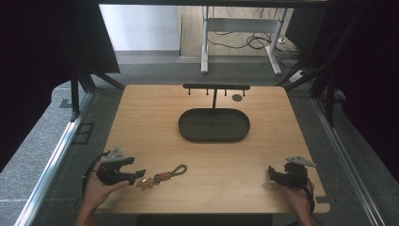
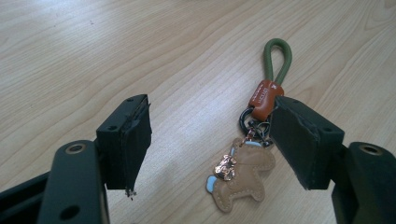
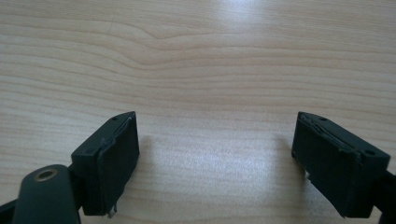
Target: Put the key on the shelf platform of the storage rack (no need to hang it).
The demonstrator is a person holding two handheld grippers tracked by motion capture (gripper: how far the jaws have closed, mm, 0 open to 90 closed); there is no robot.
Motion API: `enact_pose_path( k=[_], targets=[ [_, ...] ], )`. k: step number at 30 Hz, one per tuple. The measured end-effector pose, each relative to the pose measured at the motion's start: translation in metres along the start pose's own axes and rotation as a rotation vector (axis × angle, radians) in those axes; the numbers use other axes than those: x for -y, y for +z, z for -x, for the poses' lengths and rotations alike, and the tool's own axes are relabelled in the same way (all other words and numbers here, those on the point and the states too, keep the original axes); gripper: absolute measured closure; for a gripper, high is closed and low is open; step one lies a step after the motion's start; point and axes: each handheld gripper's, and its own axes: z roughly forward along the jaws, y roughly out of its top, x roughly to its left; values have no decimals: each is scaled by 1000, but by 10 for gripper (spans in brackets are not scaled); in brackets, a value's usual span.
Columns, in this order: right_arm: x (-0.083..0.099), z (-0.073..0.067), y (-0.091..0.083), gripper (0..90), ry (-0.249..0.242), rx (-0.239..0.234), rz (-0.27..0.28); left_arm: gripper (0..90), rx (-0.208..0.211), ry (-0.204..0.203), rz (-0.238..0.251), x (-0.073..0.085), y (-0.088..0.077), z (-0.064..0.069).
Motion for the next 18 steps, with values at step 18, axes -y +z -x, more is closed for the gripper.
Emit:
enact_pose_path(
  k=[18],
  targets=[
    [1,0,-1,155,2,1,1,303,85,107,-80,-39,-9,2]
  ],
)
